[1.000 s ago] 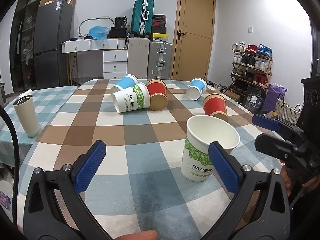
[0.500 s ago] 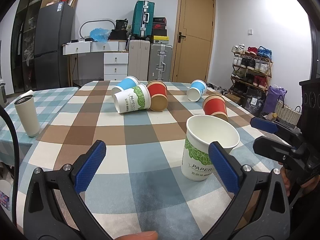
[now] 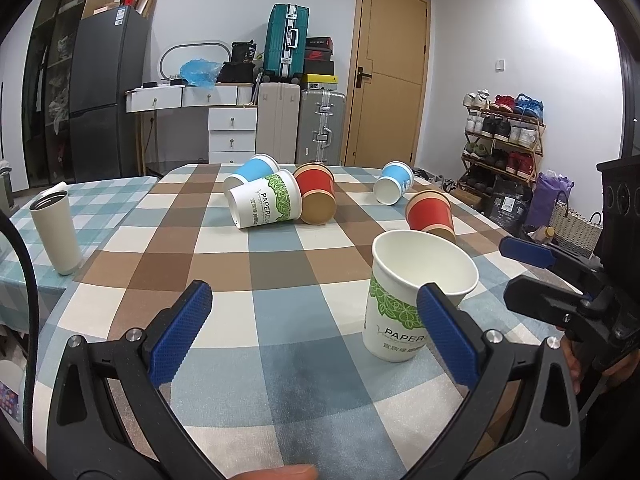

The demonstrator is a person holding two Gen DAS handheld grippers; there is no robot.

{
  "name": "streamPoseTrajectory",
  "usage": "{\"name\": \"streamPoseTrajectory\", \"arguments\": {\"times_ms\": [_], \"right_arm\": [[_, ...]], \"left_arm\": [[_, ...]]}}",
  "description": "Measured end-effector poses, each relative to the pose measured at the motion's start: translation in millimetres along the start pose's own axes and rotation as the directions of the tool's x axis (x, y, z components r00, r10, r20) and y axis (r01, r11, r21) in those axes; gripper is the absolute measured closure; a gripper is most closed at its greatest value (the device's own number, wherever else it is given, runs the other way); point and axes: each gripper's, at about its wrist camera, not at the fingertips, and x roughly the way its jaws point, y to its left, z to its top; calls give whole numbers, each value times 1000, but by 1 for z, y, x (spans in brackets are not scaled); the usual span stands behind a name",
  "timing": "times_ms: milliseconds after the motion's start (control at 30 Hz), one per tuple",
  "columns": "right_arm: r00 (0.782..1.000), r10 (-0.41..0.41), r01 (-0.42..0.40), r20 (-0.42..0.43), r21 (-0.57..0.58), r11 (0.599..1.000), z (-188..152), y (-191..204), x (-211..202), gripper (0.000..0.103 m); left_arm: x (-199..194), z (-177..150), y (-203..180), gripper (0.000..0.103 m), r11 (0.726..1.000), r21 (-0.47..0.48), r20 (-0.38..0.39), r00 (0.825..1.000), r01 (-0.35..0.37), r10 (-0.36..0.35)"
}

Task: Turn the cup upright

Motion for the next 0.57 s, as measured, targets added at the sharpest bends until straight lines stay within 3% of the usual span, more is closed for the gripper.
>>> {"name": "streamPoseTrajectory", "arguments": {"times_ms": [567], "right_arm": [[1000, 3, -3, -3, -1, 1000, -1, 1, 1, 0]], "left_arm": [[-2, 3, 1, 1, 1000, 10, 20, 1000, -8, 8]]}}
